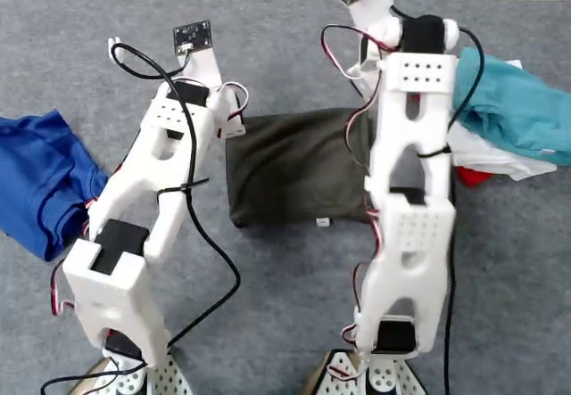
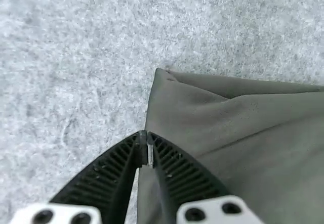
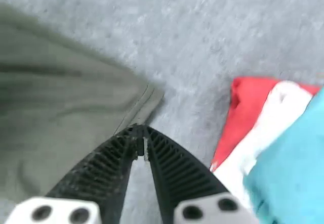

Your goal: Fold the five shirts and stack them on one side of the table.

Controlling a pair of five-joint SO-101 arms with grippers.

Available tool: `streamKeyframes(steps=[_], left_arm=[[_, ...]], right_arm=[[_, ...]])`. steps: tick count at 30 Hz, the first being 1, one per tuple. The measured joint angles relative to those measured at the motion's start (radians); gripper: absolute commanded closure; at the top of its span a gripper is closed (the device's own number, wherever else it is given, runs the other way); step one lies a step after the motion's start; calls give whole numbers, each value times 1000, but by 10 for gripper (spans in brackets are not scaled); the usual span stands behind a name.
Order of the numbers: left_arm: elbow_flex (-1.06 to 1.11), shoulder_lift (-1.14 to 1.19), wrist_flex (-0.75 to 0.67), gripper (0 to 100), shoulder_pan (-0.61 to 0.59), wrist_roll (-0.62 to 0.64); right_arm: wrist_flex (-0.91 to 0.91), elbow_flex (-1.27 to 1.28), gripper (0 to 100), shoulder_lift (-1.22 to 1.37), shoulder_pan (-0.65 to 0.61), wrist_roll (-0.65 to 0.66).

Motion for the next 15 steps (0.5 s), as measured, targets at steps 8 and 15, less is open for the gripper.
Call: streamKeyframes(steps=[8,15], left_arm=[[-26,0,-5,981,0,0],[-26,107,-86,981,0,0]], right_arm=[[-104,753,994,-460,-12,31],[-374,1238,994,-525,-11,34]])
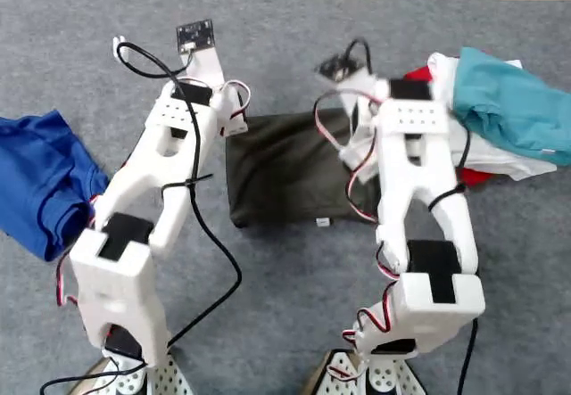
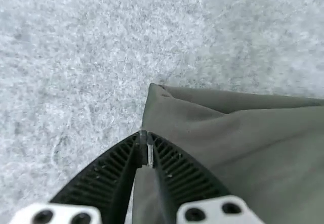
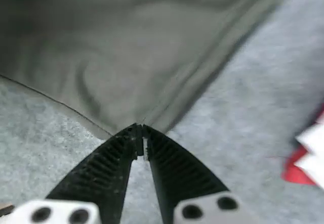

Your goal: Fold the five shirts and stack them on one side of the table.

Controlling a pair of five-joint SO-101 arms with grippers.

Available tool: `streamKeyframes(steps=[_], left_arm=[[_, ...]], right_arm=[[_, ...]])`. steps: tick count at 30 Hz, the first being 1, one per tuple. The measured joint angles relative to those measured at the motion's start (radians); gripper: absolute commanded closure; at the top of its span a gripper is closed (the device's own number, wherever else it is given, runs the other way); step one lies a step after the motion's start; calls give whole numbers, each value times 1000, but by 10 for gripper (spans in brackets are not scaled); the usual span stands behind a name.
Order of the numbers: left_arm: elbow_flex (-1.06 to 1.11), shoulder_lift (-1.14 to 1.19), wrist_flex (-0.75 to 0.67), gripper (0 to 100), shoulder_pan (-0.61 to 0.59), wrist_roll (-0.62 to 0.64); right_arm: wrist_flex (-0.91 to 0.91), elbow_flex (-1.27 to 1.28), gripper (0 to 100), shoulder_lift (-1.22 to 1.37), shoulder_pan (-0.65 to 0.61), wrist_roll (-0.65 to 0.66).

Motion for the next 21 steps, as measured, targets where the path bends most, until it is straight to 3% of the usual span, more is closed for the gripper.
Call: streamKeyframes(steps=[8,13,21], left_arm=[[-153,230,-11,981,0,2],[-374,359,129,981,-11,11],[-724,508,368,981,-20,52]], right_arm=[[-199,269,994,0,26,0],[-287,325,994,-15,115,94],[-242,224,993,-35,118,127]])
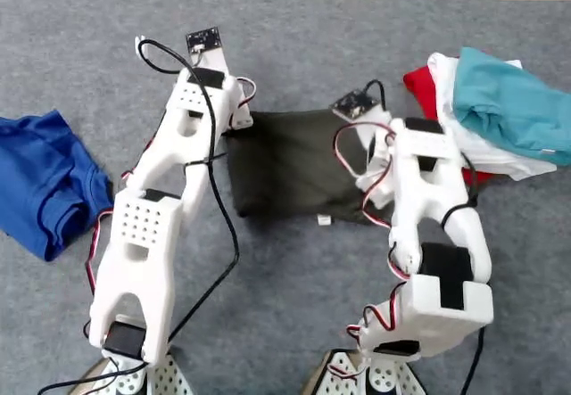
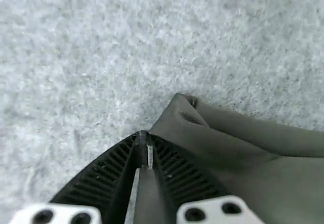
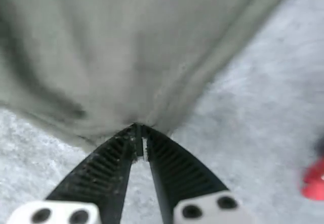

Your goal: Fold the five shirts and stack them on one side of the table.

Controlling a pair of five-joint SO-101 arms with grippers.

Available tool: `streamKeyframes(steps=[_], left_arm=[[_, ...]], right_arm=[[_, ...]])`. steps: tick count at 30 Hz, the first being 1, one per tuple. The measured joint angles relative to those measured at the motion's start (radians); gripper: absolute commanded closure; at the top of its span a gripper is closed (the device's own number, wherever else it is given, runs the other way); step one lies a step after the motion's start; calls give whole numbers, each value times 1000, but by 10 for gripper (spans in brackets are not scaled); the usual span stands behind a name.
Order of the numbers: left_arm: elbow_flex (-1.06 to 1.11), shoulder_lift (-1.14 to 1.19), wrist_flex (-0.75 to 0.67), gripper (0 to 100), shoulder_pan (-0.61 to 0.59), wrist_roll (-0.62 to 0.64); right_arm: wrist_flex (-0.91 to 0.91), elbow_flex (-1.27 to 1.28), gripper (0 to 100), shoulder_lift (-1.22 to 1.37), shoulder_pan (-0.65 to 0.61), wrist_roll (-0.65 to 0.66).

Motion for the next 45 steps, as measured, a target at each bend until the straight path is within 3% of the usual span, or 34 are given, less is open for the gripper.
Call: streamKeyframes(steps=[3,8,14,28,38,45], left_arm=[[-152,5,114,971,-9,0],[-393,9,296,829,-20,-18],[-486,9,440,819,-66,-28],[-457,9,471,813,-89,-29],[-368,9,471,813,-60,-146],[-324,9,471,799,-60,-138]], right_arm=[[86,-103,991,-48,0,-17],[232,-250,990,-114,11,-120],[427,-284,992,-180,23,-158],[525,-239,993,-328,130,-140],[594,-12,991,-479,370,-140],[514,204,966,-589,319,-178]])
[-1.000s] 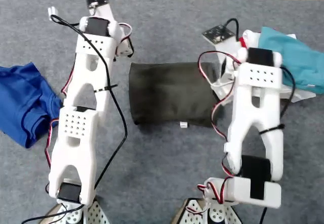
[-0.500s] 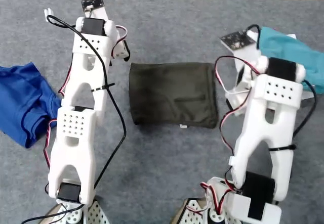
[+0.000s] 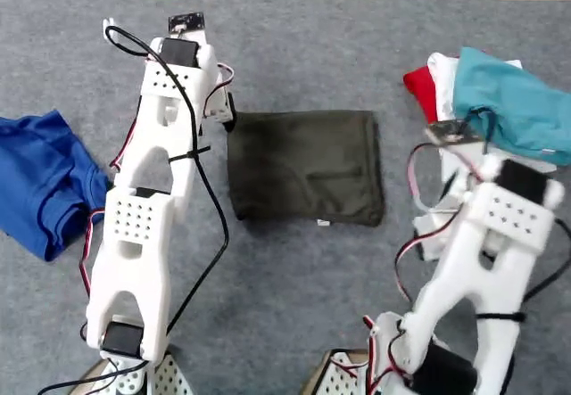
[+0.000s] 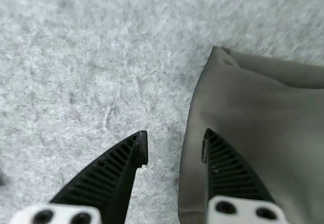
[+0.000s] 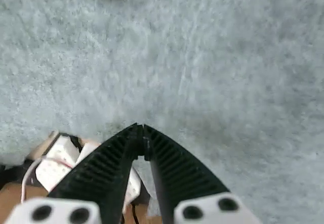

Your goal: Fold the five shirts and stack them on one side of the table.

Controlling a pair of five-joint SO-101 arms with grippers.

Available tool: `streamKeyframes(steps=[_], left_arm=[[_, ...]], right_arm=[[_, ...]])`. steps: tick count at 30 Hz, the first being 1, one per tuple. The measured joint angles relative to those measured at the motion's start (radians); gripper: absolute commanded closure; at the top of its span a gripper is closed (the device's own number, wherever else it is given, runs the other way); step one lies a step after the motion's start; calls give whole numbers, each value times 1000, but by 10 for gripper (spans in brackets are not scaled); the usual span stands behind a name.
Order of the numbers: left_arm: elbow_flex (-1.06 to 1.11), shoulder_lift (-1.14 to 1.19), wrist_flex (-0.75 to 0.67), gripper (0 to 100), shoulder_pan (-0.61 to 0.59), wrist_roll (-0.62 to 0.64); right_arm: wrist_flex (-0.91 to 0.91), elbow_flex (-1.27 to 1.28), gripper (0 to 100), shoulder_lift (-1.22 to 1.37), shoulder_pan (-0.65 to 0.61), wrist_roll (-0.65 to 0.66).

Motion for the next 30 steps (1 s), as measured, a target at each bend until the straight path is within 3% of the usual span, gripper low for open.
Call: streamKeyframes(steps=[4,8,17,24,30], left_arm=[[0,0,0,729,0,161],[0,0,0,719,0,313],[0,0,-103,721,0,354],[-2,58,-146,722,20,354],[-2,74,-164,722,20,356]], right_arm=[[-155,106,811,-3,-112,-209],[-276,158,695,-3,-242,-431],[-451,161,691,3,-405,-802],[-597,161,691,212,-445,-979],[-704,161,691,347,-445,-1048]])
